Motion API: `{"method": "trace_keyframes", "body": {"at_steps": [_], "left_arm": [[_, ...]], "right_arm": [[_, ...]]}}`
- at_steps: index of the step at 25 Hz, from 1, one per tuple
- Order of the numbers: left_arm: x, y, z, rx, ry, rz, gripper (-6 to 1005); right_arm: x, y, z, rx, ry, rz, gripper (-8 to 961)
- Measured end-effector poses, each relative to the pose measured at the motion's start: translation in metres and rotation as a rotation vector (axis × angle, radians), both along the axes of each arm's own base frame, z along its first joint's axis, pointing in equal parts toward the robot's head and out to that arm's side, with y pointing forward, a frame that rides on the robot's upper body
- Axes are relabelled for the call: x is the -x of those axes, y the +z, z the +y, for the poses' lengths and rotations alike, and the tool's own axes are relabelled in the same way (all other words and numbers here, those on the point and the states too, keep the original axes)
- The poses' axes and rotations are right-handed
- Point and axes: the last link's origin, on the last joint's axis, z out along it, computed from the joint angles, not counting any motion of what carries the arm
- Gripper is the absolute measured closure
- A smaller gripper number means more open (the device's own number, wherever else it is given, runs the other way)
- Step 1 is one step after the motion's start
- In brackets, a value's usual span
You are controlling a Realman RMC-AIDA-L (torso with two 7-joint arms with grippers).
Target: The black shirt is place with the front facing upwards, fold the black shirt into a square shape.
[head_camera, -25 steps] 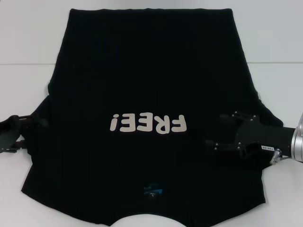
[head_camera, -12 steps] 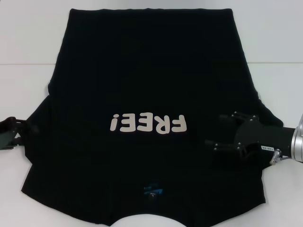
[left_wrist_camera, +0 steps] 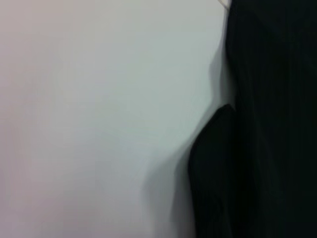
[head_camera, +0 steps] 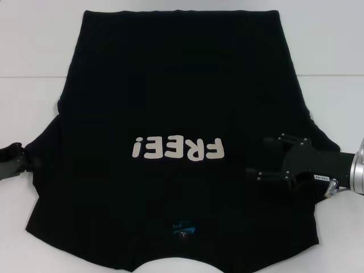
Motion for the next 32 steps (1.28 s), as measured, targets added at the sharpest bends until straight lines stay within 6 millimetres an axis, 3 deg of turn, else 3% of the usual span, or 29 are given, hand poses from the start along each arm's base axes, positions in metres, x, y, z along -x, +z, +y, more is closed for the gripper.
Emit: {"method": "trace_keyframes", "body": {"at_steps": [4, 14, 32], "left_arm": [[0.000, -0.002, 0.000, 0.013, -0.007, 0.019, 947], [0.000, 0.004, 0.000, 0.009, -0.019, 0.034, 958], [0.005, 0.053, 0.004, -0.076, -0.033, 0.090, 970]], "right_arm": [[0.000, 0.000, 0.000, 0.001, 0.000, 0.000, 28], [0.000, 0.000, 0.000, 0.000, -0.001, 0.003, 27], [-0.001, 0.001, 0.000, -0.006, -0.007, 0.006, 28]]}}
